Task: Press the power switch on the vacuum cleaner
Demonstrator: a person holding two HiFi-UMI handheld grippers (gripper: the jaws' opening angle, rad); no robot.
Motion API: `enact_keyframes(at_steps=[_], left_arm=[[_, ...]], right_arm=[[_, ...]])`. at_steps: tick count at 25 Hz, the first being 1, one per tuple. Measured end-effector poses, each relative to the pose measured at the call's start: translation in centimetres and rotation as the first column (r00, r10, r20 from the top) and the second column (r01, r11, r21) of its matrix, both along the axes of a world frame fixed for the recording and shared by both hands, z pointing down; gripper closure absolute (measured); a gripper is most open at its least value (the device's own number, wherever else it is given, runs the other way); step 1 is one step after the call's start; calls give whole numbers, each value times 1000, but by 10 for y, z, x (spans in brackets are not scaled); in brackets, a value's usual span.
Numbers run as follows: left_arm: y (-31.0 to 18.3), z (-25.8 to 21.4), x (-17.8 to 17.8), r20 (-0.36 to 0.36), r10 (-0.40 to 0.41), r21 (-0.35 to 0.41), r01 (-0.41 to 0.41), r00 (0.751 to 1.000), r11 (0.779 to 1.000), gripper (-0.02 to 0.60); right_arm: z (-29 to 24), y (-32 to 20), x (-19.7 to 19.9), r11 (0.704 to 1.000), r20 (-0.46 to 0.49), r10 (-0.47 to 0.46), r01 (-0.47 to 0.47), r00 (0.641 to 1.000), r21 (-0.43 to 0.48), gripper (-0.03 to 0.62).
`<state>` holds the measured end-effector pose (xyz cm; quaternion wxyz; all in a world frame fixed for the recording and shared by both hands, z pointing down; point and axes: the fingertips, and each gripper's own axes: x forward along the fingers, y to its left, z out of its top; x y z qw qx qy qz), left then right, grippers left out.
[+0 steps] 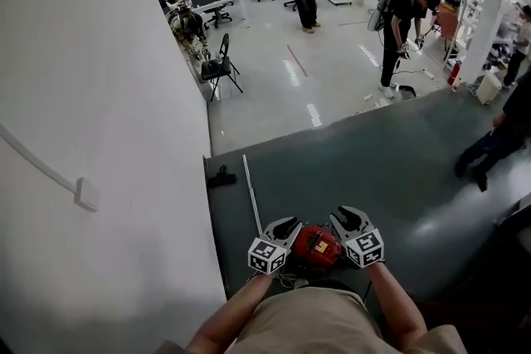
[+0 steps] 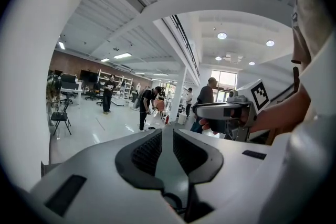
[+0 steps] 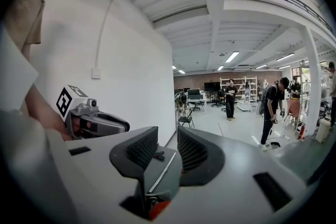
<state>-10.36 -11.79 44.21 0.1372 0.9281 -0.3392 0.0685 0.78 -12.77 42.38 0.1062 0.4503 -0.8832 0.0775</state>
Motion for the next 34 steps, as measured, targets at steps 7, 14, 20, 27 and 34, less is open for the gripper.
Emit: enact_keyframes(at_steps=[7,14,20,27,34], left_arm=[[11,-1,22,7,45,2,-45,999,999,528],[14,2,23,7,56,-12,-56,998,998,528],[21,-4,35,0,57,-17,-57,998,998,528],[29,-7,48,5,85,-12,-85,996,996,528],[40,-7,65,13,87,-25,-87,996,996,528]], right_arm=[[12,7,-10,999,10,-34,34,999,-34,491],[17,8,-3,1000,-104,-9,7,995,-19,560],[11,15,15,1000,-95,22,-23,995,-6,576],[17,27,27,999,-98,29,-30,995,-14,580],[10,37,55,999,-74,37,-38,997,-20,580]])
